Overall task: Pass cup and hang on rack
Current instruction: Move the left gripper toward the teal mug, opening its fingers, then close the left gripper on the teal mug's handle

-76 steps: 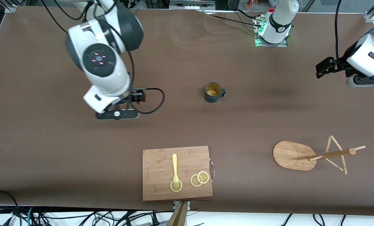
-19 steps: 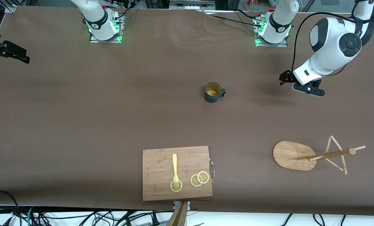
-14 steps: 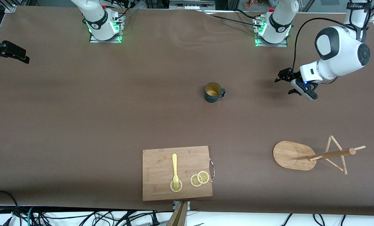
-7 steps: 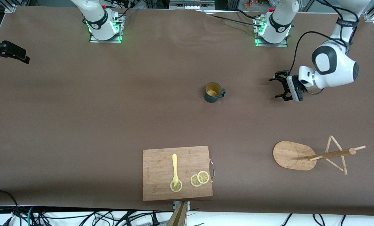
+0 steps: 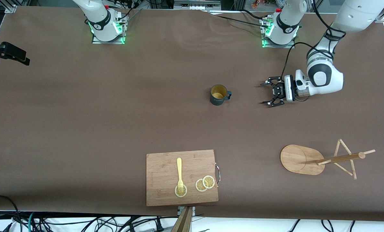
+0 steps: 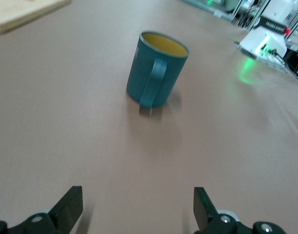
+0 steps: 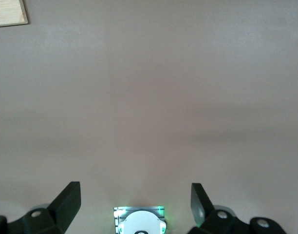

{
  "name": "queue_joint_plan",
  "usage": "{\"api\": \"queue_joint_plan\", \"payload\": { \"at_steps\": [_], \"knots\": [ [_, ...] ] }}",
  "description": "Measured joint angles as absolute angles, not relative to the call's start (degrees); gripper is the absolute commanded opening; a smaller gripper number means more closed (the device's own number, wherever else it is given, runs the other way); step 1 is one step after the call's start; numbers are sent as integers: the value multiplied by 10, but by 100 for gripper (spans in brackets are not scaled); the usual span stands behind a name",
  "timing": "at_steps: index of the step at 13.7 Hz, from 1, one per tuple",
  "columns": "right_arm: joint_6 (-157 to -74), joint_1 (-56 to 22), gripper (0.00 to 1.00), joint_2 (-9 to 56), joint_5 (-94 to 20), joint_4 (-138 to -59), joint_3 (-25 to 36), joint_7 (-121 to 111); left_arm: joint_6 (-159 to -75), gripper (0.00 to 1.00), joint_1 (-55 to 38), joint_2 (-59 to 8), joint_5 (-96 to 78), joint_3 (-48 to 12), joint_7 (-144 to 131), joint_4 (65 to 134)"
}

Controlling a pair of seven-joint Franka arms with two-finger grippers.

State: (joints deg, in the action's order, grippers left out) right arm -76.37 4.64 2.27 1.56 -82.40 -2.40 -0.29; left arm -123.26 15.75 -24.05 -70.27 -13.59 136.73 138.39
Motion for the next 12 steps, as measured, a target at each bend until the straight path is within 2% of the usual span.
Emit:
{"api": "queue_joint_plan", "payload": {
  "at_steps": [6,9,12],
  "knots": [
    [-764,47,100,23,14,-824,-19,-3,-1196,100,63,-339,-866,-142,1496,1290],
    [-764,47,100,23,14,-824,-18,-3,-1163,100,31,-399,-926,-142,1555,1265],
    [-764,47,100,23,14,-824,-18,-3,-1142,100,27,-415,-927,-141,1557,1255]
  ]
}}
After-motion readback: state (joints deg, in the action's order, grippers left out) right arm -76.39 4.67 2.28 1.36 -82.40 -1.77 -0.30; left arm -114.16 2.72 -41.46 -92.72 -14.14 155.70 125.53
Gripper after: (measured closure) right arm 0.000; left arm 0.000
